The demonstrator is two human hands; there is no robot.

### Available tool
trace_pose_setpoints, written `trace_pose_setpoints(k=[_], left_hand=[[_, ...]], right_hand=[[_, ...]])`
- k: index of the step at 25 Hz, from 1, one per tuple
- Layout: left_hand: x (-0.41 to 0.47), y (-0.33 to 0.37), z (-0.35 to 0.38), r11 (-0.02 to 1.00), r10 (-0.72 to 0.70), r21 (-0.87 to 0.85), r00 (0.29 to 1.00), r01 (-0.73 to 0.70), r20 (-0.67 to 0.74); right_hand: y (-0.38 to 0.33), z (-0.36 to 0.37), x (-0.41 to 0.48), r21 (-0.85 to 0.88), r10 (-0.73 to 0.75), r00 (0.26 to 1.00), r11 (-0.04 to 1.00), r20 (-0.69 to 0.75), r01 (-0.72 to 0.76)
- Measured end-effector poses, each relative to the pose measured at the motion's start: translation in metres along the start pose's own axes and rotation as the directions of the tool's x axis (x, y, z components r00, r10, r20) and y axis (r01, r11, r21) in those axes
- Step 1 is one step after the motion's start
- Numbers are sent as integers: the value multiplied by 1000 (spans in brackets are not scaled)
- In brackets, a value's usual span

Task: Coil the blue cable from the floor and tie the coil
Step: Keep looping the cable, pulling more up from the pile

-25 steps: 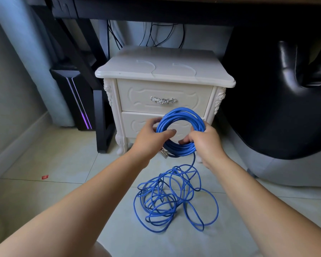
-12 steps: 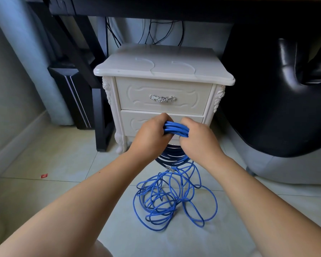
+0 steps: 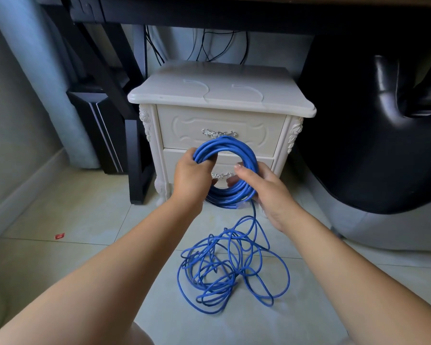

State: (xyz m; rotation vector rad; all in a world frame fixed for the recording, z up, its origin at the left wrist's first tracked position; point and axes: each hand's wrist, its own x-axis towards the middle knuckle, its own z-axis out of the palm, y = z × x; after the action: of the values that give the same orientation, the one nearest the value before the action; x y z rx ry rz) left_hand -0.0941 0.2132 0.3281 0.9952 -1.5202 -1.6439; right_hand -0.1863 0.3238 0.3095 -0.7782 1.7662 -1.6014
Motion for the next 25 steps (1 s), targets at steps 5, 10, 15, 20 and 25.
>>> trace_pose_setpoints(k=[5, 10, 15, 20, 25], left_hand=[[-2, -5, 2, 964, -220, -168, 972, 205, -78], [0, -8, 0, 878, -375, -342, 925, 334, -62], [-13, -10, 11, 869, -394, -307, 918, 388, 42], [-14, -9, 4, 978, -195, 105, 970, 180, 148], [-7, -5, -4, 827, 256, 389, 887, -406, 383]], right_hand=[[4, 9, -4, 21, 11, 995, 1000, 102, -13], [2, 7, -4, 40, -5, 981, 999, 193, -3], [8, 14, 0, 8, -35, 980, 999, -194, 37], [-7, -5, 3, -131, -98, 961, 989, -259, 66], [-12, -7, -1, -609, -190, 982, 779, -1, 150]])
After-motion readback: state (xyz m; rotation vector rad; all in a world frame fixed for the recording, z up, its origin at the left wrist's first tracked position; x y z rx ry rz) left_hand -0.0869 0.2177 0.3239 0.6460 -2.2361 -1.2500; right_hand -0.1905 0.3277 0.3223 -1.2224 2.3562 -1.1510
